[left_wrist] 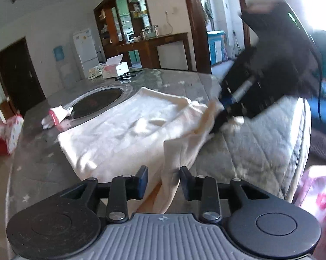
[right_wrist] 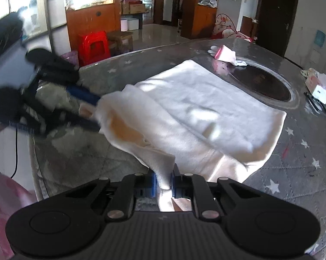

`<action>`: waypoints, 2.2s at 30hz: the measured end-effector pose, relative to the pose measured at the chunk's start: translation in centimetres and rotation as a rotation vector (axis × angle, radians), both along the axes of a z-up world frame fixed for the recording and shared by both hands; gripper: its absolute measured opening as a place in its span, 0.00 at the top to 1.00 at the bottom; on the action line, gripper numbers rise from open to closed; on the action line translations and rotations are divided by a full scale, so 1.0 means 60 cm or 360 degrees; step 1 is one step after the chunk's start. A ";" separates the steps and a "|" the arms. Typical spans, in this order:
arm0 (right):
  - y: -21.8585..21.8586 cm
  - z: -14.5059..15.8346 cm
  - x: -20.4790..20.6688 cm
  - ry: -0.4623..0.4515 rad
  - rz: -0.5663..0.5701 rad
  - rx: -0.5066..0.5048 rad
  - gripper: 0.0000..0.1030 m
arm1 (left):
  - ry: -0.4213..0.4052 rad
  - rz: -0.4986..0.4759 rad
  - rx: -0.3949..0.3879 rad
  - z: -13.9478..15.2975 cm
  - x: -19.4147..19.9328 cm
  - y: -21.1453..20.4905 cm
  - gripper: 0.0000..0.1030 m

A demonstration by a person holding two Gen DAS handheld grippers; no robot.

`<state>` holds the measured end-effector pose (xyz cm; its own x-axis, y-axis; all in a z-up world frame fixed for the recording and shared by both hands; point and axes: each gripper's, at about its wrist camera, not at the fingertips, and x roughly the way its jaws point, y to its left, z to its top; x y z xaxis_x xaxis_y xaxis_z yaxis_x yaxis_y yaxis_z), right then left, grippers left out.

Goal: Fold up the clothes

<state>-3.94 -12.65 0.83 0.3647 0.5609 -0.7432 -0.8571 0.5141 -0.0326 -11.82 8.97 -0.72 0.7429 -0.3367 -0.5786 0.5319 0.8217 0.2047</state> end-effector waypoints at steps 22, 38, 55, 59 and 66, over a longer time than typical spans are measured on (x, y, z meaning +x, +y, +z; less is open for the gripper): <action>-0.010 0.037 -0.038 -0.0085 0.0048 0.0046 0.92 | -0.0017 0.0081 -0.0035 0.004 -0.023 0.037 0.94; -0.046 0.143 -0.137 -0.0080 0.0175 0.0062 0.93 | -0.0008 0.0030 -0.0174 0.117 -0.103 0.036 0.94; 0.012 0.077 0.098 0.0025 -0.0030 0.0020 0.93 | 0.0197 0.0169 -0.0154 0.061 0.144 0.066 0.94; 0.020 0.029 0.143 0.0095 -0.0137 0.0039 0.92 | 0.0256 0.0242 -0.0172 0.031 0.190 0.072 0.94; 0.014 -0.034 0.185 0.0139 -0.0375 0.0135 0.73 | 0.0321 0.0384 -0.0224 -0.005 0.234 0.086 0.90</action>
